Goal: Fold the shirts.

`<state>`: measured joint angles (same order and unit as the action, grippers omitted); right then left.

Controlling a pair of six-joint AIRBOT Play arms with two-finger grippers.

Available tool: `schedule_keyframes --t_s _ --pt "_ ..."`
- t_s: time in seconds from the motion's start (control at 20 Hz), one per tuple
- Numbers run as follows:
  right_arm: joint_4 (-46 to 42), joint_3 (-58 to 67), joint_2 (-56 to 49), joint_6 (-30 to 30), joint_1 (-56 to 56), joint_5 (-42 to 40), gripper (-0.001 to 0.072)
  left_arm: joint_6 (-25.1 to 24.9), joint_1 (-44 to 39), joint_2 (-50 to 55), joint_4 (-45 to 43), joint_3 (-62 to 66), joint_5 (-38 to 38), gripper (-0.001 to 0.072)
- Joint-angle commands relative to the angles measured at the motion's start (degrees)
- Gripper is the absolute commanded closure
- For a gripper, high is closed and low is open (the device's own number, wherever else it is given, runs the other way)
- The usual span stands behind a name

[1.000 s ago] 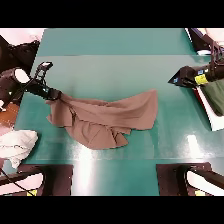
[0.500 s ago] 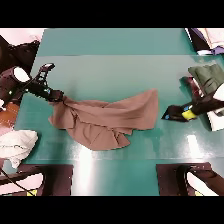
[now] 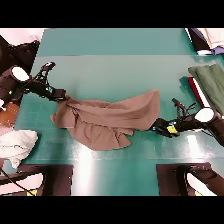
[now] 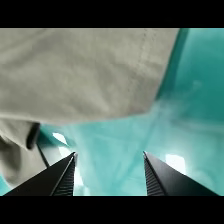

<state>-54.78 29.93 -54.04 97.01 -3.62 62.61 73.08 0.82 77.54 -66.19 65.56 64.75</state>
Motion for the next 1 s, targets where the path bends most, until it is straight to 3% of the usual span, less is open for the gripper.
schedule_keyframes --t_s 0.0,0.4,0.5,0.55,0.6,0.75,0.95 --pt "2.89 -1.77 -2.08 0.55 -0.2 -4.37 0.0214 -0.02 0.04 0.02 0.66 0.04 0.68 0.0672" --pt "10.29 -1.75 -7.15 -1.22 -0.22 -12.41 0.022 -0.02 0.04 0.02 0.66 0.04 1.55 0.0672" --pt "10.19 -1.77 -5.31 -1.22 -0.2 -15.21 0.0364 -0.02 0.04 0.0 0.68 0.04 1.73 0.0673" --pt "10.19 -1.75 -4.04 -1.29 -0.22 -16.22 0.0602 0.17 0.04 0.0 0.68 0.07 1.79 0.0673" --pt "10.1 -1.75 -2.25 -1.29 -0.2 -16.9 0.0697 0.63 0.04 0.0 0.68 0.61 2.23 0.0673" --pt "9.62 0.46 4.85 -1.27 -0.09 -17.46 0.0697 0.61 0.04 -1.99 0.66 5.01 3.28 0.0674" --pt "8.44 12.35 13.75 -1.27 -0.09 -18.88 0.0698 0.61 0.04 -9.7 0.68 15.69 3.23 0.0673"
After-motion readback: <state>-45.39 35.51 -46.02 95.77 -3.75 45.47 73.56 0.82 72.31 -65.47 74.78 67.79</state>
